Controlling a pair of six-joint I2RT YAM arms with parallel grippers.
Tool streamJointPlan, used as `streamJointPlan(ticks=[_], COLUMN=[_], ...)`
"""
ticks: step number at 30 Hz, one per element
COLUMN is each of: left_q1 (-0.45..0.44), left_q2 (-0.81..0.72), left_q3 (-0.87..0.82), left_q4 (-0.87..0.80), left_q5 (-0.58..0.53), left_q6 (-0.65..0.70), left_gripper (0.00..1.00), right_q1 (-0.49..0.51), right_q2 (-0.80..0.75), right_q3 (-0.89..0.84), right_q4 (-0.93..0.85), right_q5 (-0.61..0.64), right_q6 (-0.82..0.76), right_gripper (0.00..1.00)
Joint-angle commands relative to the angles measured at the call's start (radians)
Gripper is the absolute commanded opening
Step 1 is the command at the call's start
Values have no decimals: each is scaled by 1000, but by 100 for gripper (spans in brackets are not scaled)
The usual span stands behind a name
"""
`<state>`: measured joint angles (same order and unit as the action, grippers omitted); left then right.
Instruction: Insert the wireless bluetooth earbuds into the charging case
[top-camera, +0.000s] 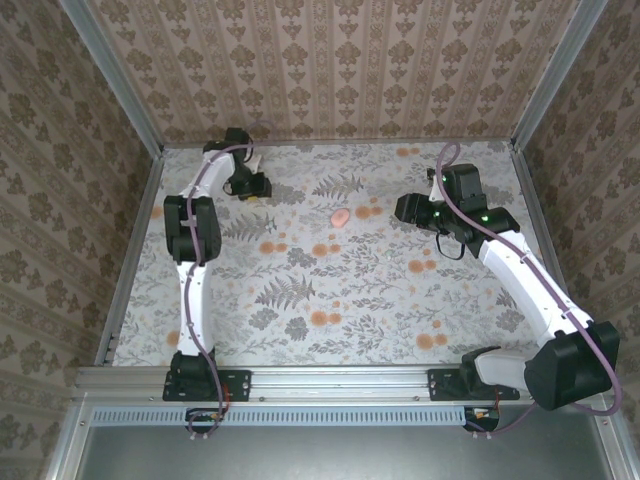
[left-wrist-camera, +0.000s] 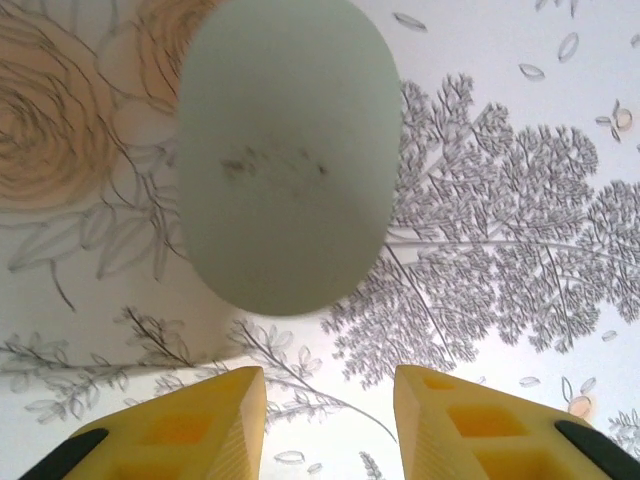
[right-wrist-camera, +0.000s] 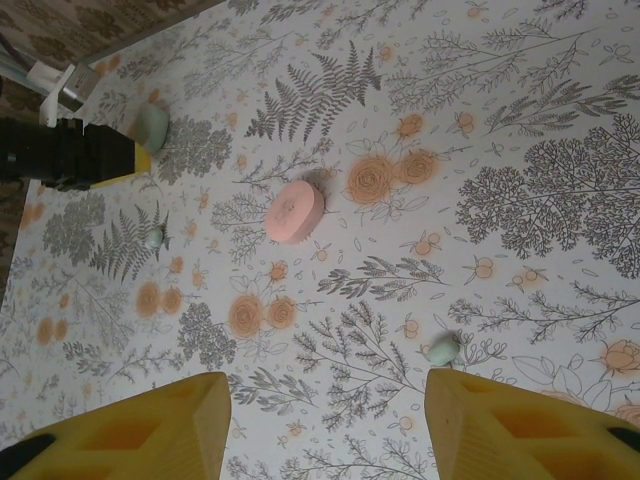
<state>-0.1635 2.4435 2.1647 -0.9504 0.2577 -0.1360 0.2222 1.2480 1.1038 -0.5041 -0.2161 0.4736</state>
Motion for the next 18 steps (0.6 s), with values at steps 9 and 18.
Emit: streamJointPlan(ticks=[9, 18], left_q1=[-82, -83], left_q2=[-104, 22], left_q3=[-4, 167], left_q4=[92, 31], left_q5=[-179, -352], left_q6=[-276, -483], left_gripper=[52, 72], right_q1=[-5, -5], right_q2=[-35, -89], right_q3=[-39, -89], right_q4=[21, 16], right_q5=[-12, -8], right_q6=[41, 41], right_gripper=[54, 54])
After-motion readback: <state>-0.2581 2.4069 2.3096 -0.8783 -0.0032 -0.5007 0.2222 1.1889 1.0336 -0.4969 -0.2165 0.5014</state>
